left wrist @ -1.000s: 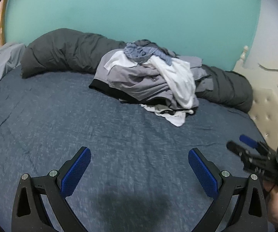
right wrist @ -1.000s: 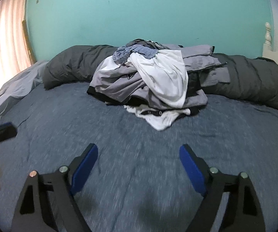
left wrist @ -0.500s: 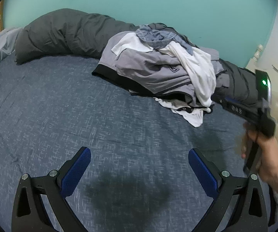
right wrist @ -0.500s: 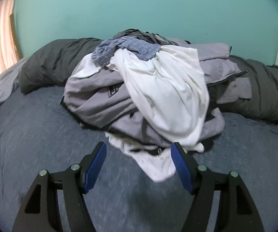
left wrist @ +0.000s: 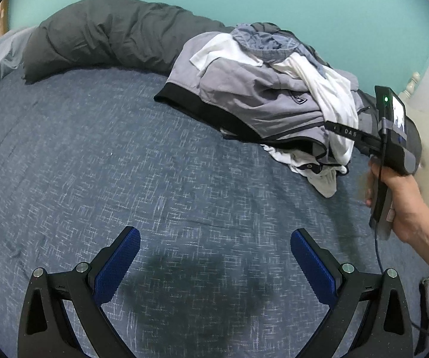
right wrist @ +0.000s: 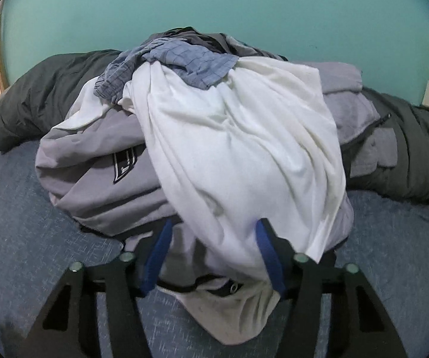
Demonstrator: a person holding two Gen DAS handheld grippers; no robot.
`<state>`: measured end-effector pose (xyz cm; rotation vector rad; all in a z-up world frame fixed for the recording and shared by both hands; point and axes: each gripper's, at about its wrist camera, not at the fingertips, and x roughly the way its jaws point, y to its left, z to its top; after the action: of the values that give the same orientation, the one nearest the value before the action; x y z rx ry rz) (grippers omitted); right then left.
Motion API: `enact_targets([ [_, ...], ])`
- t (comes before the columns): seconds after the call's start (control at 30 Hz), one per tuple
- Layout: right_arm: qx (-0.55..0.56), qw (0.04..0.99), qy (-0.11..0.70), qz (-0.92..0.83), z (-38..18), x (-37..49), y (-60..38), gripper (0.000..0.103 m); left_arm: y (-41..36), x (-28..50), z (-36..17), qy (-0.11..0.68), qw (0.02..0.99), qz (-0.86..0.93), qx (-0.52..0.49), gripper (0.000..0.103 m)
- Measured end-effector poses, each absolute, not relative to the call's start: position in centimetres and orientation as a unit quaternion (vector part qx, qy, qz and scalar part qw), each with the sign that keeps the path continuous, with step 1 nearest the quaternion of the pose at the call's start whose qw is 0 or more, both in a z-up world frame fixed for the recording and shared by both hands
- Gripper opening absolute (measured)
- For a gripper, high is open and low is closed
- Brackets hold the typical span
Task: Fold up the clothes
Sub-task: 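Move the right tool to the pile and grasp the white shirt, then lift the white shirt with the right tool and lay it on the bed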
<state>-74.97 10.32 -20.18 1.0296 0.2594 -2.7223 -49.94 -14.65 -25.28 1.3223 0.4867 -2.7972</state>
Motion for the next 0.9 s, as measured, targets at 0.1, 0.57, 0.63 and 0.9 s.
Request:
enact_targets([
  [0.1,0.357,0.102,0.109,-0.922,-20.3,-75.5,10.0,0.013,-14.9,-50.0,-25.4,0.160,0.006,-0.893,0.422,0.103],
  [0.57,0.251,0.167,0.074,-0.951,-10.6,-69.5,12.2,0.002,-15.4,-47.9,-24.1,0.168,0.012,-0.893,0.418,0.103],
  [0.63,0.231,0.171,0.075,-0.955,-8.0,-68.2,12.2,0.001,-15.2,-46.9,-23.2,0.167,0.012,-0.895,0.414,0.103],
  [0.9,0.160,0.142,0.071,-0.974,4.0,-64.4,13.8,0.001,-14.5,-43.5,-19.0,0.160,0.007,-0.902,0.401,0.103],
])
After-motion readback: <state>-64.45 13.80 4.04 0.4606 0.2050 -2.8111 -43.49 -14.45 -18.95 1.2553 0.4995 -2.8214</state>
